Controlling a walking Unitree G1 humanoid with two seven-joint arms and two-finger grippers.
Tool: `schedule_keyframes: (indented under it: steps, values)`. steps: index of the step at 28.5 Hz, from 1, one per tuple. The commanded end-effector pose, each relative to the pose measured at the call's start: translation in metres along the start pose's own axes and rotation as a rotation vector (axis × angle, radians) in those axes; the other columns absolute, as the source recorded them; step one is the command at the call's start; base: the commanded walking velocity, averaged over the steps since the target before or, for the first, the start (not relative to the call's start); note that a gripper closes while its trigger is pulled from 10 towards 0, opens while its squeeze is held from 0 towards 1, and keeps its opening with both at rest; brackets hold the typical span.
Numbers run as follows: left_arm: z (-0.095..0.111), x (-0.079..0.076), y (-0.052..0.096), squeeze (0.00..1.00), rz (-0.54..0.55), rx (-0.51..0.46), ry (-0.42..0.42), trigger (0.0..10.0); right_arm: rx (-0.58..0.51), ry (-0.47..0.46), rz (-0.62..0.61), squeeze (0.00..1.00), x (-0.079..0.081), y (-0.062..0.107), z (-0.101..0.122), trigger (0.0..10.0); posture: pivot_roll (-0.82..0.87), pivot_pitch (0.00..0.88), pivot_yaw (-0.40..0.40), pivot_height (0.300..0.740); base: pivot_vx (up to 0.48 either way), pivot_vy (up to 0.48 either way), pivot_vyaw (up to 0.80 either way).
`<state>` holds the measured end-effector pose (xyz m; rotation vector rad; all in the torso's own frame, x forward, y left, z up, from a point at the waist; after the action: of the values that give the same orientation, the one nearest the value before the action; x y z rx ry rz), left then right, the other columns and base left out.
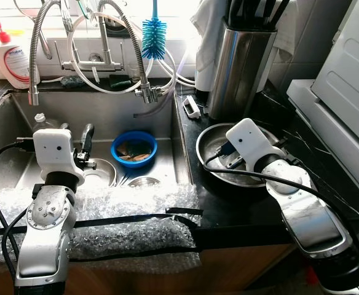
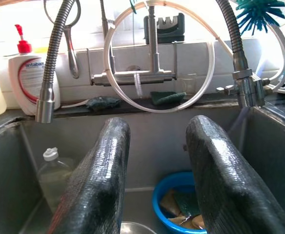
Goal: Kitchen organization
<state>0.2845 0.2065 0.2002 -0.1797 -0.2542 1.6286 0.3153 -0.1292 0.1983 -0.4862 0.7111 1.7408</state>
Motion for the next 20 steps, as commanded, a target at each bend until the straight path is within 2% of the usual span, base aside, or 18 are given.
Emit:
schedule_keyframes:
  steps: [1,6,8,9,10,13,14,16,20]
  values:
    - [0.005,0.001,-0.003,0.0,0.015,-0.02,-0.009,10.0,-0.076,-0.019,-0.046,0.0,-0.013,0.002,0.015,0.0,-0.05,0.0,-0.042,0.727,0.0,0.0,0.0]
    - [0.006,0.004,-0.004,0.0,0.031,-0.028,-0.006,10.0,-0.181,-0.034,-0.086,0.0,-0.022,0.004,0.035,0.0,-0.05,0.0,-0.044,0.727,0.0,0.0,0.0]
    - [0.006,0.004,-0.004,0.0,0.036,-0.031,-0.006,10.0,-0.274,-0.032,-0.1,0.0,-0.025,0.007,0.049,0.0,-0.05,0.0,-0.044,0.727,0.0,0.0,0.0]
    - [0.007,0.004,-0.004,0.0,0.04,-0.035,-0.006,10.0,-0.344,-0.043,-0.108,0.0,-0.027,0.008,0.059,8.9,-0.05,0.0,-0.045,0.727,0.0,0.0,0.0]
    - [0.006,0.004,-0.004,0.0,0.041,-0.036,-0.006,10.0,-0.364,-0.067,-0.088,0.0,-0.025,0.008,0.062,10.0,-0.06,0.0,-0.046,0.727,0.0,0.0,0.0]
    - [0.007,0.004,-0.005,0.0,0.045,-0.04,-0.006,10.0,-0.439,-0.151,0.03,0.0,-0.012,0.006,0.069,10.0,-0.05,0.0,-0.05,0.727,0.0,0.0,0.0]
    - [0.007,0.004,-0.005,0.0,0.048,-0.043,-0.007,10.0,-0.491,-0.239,0.109,0.0,-0.002,0.005,0.075,10.0,-0.05,0.0,-0.051,0.727,0.0,0.0,0.0]
    - [0.007,0.004,-0.005,0.0,0.051,-0.044,-0.006,10.0,-0.523,-0.322,0.169,0.0,0.005,0.005,0.079,10.0,-0.05,0.0,-0.054,0.727,0.0,0.0,0.0]
    - [0.008,0.004,-0.004,0.0,0.054,-0.047,-0.006,10.0,-0.592,-0.379,0.288,0.0,0.023,0.003,0.089,10.0,-0.05,0.0,-0.057,0.727,0.0,0.0,0.0]
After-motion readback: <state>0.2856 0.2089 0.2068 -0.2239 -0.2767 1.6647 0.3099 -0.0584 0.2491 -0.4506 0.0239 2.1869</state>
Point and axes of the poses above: a point about 5 cm out from each wrist's last joint towards the gripper, its own y axis pointing back from the gripper into the wrist, its own z axis along the axis of the wrist's last joint, x = y × z, the point moved 1 cm from there along -y, pointing out of the wrist towards the gripper, and after that the axes turned 5 degrees about y, right-handed, at the moved point
